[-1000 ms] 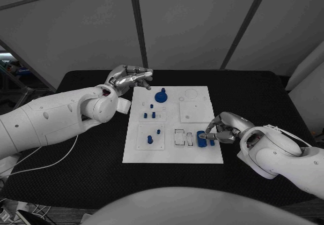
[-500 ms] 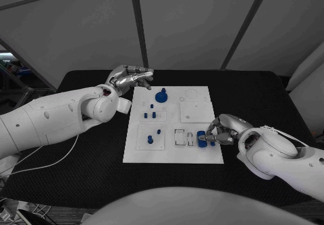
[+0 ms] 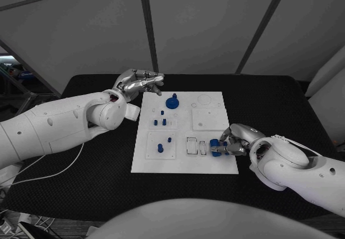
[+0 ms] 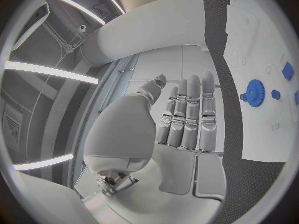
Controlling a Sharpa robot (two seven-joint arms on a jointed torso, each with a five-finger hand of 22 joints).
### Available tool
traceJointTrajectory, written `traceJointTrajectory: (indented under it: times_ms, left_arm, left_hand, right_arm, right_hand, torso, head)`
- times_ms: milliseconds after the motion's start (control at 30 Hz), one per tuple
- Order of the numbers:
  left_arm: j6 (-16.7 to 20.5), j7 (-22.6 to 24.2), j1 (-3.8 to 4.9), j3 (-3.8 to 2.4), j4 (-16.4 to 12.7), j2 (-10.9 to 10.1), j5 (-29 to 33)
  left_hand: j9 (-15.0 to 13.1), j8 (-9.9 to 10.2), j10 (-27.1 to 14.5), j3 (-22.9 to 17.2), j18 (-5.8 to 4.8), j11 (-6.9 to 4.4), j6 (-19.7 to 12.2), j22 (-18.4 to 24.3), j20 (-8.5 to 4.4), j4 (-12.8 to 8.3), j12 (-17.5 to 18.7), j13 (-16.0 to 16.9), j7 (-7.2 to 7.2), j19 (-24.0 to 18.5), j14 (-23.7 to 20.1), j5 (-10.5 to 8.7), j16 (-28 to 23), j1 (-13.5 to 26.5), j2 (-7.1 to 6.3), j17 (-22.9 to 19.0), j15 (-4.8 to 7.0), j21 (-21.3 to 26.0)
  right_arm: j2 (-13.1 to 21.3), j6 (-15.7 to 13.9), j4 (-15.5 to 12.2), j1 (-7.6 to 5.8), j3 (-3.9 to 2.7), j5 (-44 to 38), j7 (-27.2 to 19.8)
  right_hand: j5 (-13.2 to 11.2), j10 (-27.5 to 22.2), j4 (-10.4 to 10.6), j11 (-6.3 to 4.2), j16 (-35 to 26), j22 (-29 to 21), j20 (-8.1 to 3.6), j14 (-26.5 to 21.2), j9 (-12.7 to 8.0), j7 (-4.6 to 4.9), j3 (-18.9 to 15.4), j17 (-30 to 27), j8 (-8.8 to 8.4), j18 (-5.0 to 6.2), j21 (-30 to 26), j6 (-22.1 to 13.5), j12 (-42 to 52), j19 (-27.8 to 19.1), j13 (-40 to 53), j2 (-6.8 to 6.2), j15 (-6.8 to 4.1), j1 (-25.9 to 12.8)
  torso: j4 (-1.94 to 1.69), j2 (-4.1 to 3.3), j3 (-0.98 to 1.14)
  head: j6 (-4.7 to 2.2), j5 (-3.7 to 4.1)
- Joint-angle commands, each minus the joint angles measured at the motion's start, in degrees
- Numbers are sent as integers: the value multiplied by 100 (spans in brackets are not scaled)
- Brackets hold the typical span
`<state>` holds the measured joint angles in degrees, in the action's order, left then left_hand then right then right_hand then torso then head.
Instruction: Assemble the parts on the task board
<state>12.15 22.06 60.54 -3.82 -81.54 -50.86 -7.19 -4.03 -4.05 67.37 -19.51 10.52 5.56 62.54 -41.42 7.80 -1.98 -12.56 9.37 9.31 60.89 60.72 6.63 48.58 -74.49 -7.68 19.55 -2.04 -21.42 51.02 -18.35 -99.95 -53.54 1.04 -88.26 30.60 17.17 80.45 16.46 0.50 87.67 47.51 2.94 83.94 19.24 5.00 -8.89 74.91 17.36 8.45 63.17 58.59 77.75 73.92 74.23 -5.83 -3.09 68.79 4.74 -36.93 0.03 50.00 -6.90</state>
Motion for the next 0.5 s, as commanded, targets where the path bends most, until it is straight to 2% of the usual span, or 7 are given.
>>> traceJointTrajectory:
  times_ms: [33,167,267,300,367,500]
  left_arm:
    - [-83,63,8,-6,-5,4,27]
    - [-86,63,8,-6,0,2,27]
    - [-86,63,8,-6,1,2,27]
    - [-87,63,8,-6,1,2,27]
    - [-86,63,7,-6,3,2,27]
    - [-88,63,7,-6,4,2,27]
  left_hand:
    - [-6,5,-43,25,-18,-4,-34,5,26,3,31,6,-6,5,-38,-10,-35,54,8,-5,-1,30]
    - [-6,5,-43,25,-18,-4,-34,5,26,3,31,6,-6,5,-38,-10,-35,54,8,-5,-1,30]
    - [-6,5,-47,27,-18,-3,-35,9,27,6,31,6,-5,5,-40,-8,-36,53,14,-6,-3,35]
    - [-6,5,-48,27,-18,-3,-36,10,28,6,31,6,-5,4,-41,-8,-37,53,15,-6,-3,37]
    - [-6,5,-48,27,-18,-3,-36,10,28,6,31,6,-5,4,-41,-8,-37,53,15,-6,-3,37]
    - [-6,5,-48,27,-18,-3,-36,10,28,6,31,6,-5,4,-41,-8,-37,53,15,-6,-3,37]
  right_arm:
    - [-43,121,62,24,0,-77,56]
    - [-109,150,129,62,0,-89,57]
    - [-129,155,143,77,0,-91,53]
    - [-136,149,145,83,0,-92,49]
    - [-146,122,147,94,0,-93,44]
    - [-154,78,151,105,0,-94,45]
  right_hand:
    - [1,-47,-6,7,36,11,-6,502,49,-8,-3,1061,56,-72,19,-49,-32,-21,11,38,-19,111]
    - [56,-43,-21,7,35,12,-7,502,121,-7,-7,1060,100,-72,20,-87,-34,-22,27,84,-19,212]
    - [110,-39,-24,7,35,18,-7,502,159,-8,-18,1060,123,-73,24,-106,-34,-21,37,102,-19,250]
    - [181,-36,-25,6,35,21,-8,502,185,-9,-25,1061,139,-73,27,-116,-33,-19,45,117,-20,274]
    - [506,-28,-33,-1,38,29,-13,504,257,-14,-32,1070,186,-73,33,-139,-34,-16,63,178,-24,350]
    - [752,-11,-53,-13,43,55,-18,507,338,-27,-16,1082,244,-78,51,-140,-28,-6,90,280,-34,456]
  torso:
    - [1,0,2]
    - [-3,-1,3]
    - [-5,3,-1]
    - [-5,3,-2]
    - [6,4,-3]
    - [18,5,-2]
  head:
    - [0,-10]
    - [0,-46]
    - [0,-41]
    - [0,-40]
    - [0,-55]
    - [0,-56]
